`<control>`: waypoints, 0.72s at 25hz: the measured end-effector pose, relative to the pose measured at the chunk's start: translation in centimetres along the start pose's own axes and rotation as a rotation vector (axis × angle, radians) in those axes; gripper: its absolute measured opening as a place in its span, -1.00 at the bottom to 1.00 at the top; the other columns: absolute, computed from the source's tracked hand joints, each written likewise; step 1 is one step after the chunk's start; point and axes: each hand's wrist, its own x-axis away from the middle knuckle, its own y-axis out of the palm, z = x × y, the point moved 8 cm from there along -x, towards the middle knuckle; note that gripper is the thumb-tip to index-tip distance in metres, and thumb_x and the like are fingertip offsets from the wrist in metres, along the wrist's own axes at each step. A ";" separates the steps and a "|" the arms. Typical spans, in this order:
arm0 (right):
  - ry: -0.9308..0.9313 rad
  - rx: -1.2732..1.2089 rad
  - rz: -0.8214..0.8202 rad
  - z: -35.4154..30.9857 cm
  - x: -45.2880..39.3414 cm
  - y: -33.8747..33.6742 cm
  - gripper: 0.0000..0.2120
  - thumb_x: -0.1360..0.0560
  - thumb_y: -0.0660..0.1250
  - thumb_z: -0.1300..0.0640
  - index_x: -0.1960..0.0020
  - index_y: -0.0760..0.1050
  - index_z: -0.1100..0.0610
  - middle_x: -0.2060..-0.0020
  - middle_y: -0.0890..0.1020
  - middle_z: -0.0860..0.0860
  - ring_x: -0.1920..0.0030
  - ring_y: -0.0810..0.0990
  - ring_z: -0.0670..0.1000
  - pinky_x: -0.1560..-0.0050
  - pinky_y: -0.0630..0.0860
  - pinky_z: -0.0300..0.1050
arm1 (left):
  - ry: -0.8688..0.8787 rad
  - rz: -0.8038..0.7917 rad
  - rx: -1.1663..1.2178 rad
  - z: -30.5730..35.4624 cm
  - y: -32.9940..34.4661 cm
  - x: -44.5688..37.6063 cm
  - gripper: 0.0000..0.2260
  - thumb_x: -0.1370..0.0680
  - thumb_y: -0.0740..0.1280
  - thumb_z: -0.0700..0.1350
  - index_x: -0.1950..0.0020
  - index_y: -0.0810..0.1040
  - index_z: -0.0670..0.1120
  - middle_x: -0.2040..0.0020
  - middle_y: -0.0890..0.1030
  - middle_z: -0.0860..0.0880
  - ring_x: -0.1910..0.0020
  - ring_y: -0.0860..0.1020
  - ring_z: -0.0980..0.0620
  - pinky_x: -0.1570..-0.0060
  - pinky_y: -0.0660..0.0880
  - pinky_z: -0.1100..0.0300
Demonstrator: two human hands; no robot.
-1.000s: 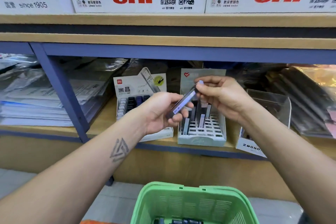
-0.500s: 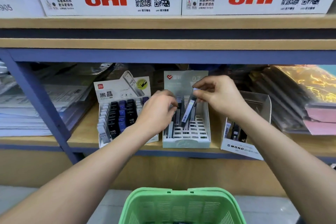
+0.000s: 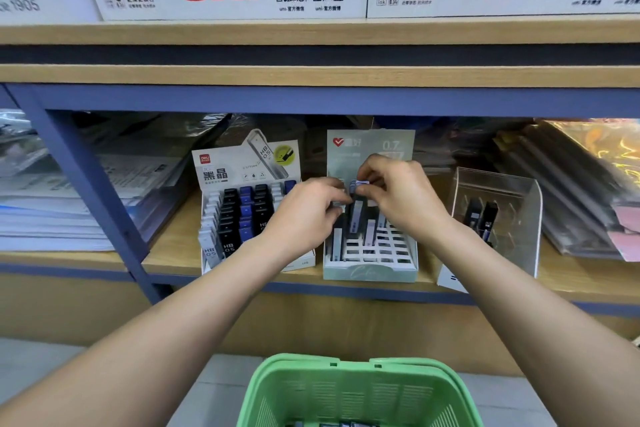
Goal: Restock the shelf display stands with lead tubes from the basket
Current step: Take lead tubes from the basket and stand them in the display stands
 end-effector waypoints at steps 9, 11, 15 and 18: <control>-0.059 0.139 -0.011 0.2 -0.1 0.9 -0.88 -0.53 0.43 0.18 -0.02 0.72 0.09 0.05 0.63 -0.05 -0.03 0.56 0.04 -0.02 0.56 0.05 | 0.023 -0.059 -0.075 -1.0 0.8 0.3 -0.70 -0.63 0.29 -0.14 -0.34 0.61 0.01 -0.45 0.49 0.01 -0.41 0.47 -0.06 -0.38 0.41 -0.03; -0.052 0.175 -0.026 0.3 0.0 1.2 -0.82 -0.55 0.37 0.23 -0.08 0.71 0.09 0.03 0.59 -0.04 -0.07 0.54 0.06 -0.02 0.55 0.03 | 0.021 -0.062 -0.077 -1.1 0.9 0.3 -0.69 -0.63 0.28 -0.15 -0.35 0.60 0.02 -0.46 0.48 0.01 -0.42 0.46 -0.06 -0.38 0.41 -0.05; -0.045 0.214 -0.059 0.3 0.4 1.7 -0.72 -0.56 0.28 0.28 -0.17 0.69 0.11 0.00 0.54 -0.02 -0.10 0.51 0.06 -0.04 0.53 -0.03 | 0.023 -0.059 -0.075 -1.1 0.8 0.4 -0.67 -0.62 0.26 -0.18 -0.35 0.60 0.03 -0.46 0.48 0.00 -0.43 0.45 -0.06 -0.38 0.42 -0.06; -0.034 0.201 -0.078 0.3 0.7 1.8 -0.67 -0.58 0.24 0.27 -0.27 0.63 0.13 -0.03 0.52 0.00 -0.12 0.50 0.06 -0.06 0.50 -0.07 | 0.037 -0.042 -0.063 -0.8 0.4 0.5 -0.64 -0.61 0.24 -0.20 -0.36 0.59 0.02 -0.45 0.49 -0.01 -0.42 0.45 -0.05 -0.38 0.42 -0.03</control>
